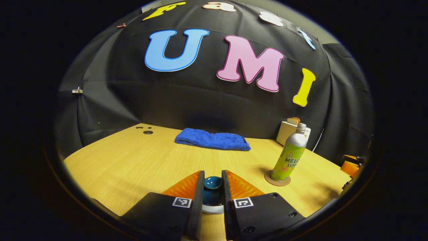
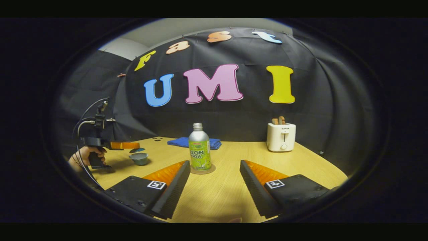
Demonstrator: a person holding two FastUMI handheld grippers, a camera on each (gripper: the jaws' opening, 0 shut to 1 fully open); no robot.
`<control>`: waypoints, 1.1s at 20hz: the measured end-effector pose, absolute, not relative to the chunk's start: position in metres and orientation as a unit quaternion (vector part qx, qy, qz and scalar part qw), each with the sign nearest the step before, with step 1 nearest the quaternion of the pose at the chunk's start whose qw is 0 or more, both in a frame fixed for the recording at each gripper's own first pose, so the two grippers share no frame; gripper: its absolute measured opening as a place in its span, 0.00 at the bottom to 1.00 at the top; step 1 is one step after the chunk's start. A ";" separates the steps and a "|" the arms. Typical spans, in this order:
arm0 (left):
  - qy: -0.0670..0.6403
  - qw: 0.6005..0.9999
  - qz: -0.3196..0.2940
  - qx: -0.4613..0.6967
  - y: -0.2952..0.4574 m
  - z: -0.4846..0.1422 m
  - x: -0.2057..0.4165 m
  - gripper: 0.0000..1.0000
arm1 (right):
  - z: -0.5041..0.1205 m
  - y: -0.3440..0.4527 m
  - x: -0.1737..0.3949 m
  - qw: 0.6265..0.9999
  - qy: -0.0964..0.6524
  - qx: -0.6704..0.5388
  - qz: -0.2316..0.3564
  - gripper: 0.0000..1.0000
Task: Open the teacup lid with one hand, grasp the water bottle and pour water into the teacup with the other hand; after pouring, place the water bottle on the coaster and then close the teacup lid.
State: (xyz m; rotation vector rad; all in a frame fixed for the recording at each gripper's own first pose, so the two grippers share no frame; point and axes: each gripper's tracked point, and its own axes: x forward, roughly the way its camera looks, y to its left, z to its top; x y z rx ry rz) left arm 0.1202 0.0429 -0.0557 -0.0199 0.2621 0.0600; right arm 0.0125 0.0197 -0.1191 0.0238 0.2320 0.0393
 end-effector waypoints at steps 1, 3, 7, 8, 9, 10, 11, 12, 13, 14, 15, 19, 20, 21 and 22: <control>0.133 0.991 0.034 -0.009 0.044 -0.058 0.121 0.31 | -0.116 0.018 0.013 0.994 0.111 0.013 0.017 0.92; 0.135 0.990 0.040 -0.010 0.045 -0.061 0.121 0.31 | -0.116 0.021 0.012 0.993 0.111 0.017 0.025 0.93; 0.138 0.990 0.039 0.004 0.041 -0.067 0.121 0.31 | -0.119 0.020 0.011 0.993 0.113 0.019 0.028 0.93; 0.140 0.989 0.039 0.007 0.040 -0.068 0.121 0.31 | -0.119 0.020 0.011 0.993 0.112 0.023 0.027 0.92; 0.142 0.989 0.038 0.008 0.039 -0.069 0.121 0.32 | -0.118 0.020 0.011 0.993 0.112 0.026 0.027 0.92; 0.143 0.989 0.035 0.009 0.036 -0.071 0.121 0.31 | -0.116 0.020 0.011 0.993 0.110 0.031 0.027 0.92; 0.147 0.989 0.032 0.012 0.033 -0.073 0.123 0.31 | -0.116 0.020 0.011 0.993 0.109 0.033 0.027 0.92; 0.146 0.989 0.032 0.018 0.032 -0.074 0.123 0.35 | -0.116 0.019 0.010 0.993 0.108 0.035 0.028 0.92; 0.148 0.988 0.033 0.027 0.031 -0.075 0.123 0.31 | -0.115 0.019 0.010 0.993 0.107 0.035 0.027 0.92; 0.148 0.988 0.035 0.037 0.030 -0.076 0.123 0.31 | -0.115 0.019 0.010 0.993 0.106 0.035 0.027 0.93; 0.149 0.987 0.038 0.045 0.029 -0.076 0.123 0.31 | -0.114 0.019 0.010 0.993 0.105 0.036 0.028 0.93; 0.157 0.984 0.048 0.071 0.029 -0.082 0.122 0.32 | -0.113 0.019 0.010 0.993 0.105 0.039 0.030 0.93; 0.155 0.984 0.049 0.074 0.029 -0.081 0.122 0.33 | -0.114 0.019 0.011 0.993 0.104 0.040 0.030 0.92; 0.156 0.984 0.050 0.075 0.028 -0.082 0.122 0.33 | -0.113 0.018 0.011 0.993 0.103 0.040 0.029 0.93; 0.156 0.983 0.052 0.077 0.028 -0.081 0.122 0.36 | -0.113 0.018 0.011 0.994 0.102 0.041 0.029 0.93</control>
